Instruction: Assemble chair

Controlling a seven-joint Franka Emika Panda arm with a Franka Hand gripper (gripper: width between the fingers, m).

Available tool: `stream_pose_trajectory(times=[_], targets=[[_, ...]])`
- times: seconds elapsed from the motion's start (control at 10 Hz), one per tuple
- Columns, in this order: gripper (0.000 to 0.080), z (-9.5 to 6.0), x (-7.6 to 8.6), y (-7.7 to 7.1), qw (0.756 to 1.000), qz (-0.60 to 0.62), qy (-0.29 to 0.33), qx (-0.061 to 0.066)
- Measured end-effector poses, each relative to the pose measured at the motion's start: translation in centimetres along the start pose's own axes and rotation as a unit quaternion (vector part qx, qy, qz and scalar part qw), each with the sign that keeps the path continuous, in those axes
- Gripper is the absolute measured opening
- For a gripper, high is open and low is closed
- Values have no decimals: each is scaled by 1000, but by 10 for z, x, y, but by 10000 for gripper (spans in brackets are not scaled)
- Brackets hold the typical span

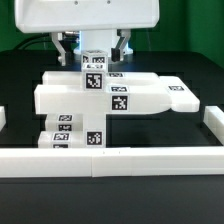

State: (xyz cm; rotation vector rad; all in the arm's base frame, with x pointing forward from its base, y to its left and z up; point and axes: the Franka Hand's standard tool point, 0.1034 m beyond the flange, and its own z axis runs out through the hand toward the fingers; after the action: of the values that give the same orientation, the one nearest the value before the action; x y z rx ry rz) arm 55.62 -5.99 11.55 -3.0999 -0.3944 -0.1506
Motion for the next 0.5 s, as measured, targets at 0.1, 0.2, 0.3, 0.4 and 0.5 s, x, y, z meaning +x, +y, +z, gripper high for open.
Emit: stream_pose_trajectory(times=[0.1,0.2,0.3,0.4,0.5], targets=[[524,0,0,0,1000,3,0,0],[341,0,0,0,1000,14,0,0],[341,0,0,0,1000,14,0,0],[284,1,0,0,999,32,0,0],[284,1,0,0,998,67,0,0]])
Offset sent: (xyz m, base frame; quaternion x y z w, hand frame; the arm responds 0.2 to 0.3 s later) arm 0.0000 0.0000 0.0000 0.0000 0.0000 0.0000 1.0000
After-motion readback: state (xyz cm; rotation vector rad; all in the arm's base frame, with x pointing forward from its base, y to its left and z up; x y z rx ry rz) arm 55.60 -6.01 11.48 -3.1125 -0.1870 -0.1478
